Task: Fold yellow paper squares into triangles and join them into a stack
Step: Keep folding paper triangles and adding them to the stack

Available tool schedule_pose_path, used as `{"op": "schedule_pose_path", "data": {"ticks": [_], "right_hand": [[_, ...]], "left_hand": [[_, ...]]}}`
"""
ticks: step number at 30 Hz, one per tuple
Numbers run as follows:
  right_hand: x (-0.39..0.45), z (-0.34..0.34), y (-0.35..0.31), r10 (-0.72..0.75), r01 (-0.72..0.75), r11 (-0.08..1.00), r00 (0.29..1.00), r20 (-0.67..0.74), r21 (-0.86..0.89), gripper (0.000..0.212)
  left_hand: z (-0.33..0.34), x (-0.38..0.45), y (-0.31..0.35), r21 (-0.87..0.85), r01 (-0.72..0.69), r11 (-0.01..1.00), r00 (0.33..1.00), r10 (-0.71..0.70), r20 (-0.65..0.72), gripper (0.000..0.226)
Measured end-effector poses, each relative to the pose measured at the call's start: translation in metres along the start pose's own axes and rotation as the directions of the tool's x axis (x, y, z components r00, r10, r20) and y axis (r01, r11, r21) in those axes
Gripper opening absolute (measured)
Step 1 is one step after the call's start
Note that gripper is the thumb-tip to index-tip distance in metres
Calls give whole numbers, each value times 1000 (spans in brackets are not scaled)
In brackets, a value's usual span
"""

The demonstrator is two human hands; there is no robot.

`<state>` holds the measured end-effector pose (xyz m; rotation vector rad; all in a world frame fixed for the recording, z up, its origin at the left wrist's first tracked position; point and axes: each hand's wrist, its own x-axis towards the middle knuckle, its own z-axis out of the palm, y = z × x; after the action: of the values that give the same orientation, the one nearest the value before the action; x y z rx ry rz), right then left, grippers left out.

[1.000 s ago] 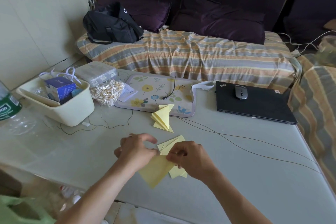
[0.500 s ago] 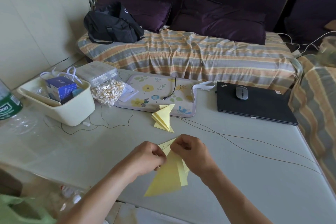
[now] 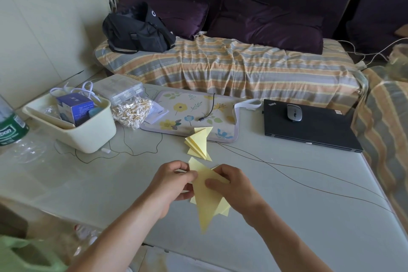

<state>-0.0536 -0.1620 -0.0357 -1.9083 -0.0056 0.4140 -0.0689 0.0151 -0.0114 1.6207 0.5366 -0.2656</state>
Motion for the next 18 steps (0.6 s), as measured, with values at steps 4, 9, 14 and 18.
{"op": "schedule_pose_path", "data": {"ticks": [4, 9, 14, 18], "right_hand": [[3, -2, 0, 49, -41, 990, 997, -52, 137, 8], [5, -3, 3, 66, -46, 961, 996, -67, 272, 9], [5, -2, 2, 57, -36, 958, 996, -65, 285, 16], [1, -3, -4, 25, -10, 948, 999, -42, 317, 29]], "left_hand": [[-1, 0, 2, -77, 13, 997, 1000, -15, -24, 13], [-3, 4, 3, -136, 28, 990, 999, -32, -26, 15], [-4, 5, 2, -116, -33, 993, 993, 20, -115, 11], [-3, 4, 4, -80, -61, 995, 989, 50, -139, 16]]}}
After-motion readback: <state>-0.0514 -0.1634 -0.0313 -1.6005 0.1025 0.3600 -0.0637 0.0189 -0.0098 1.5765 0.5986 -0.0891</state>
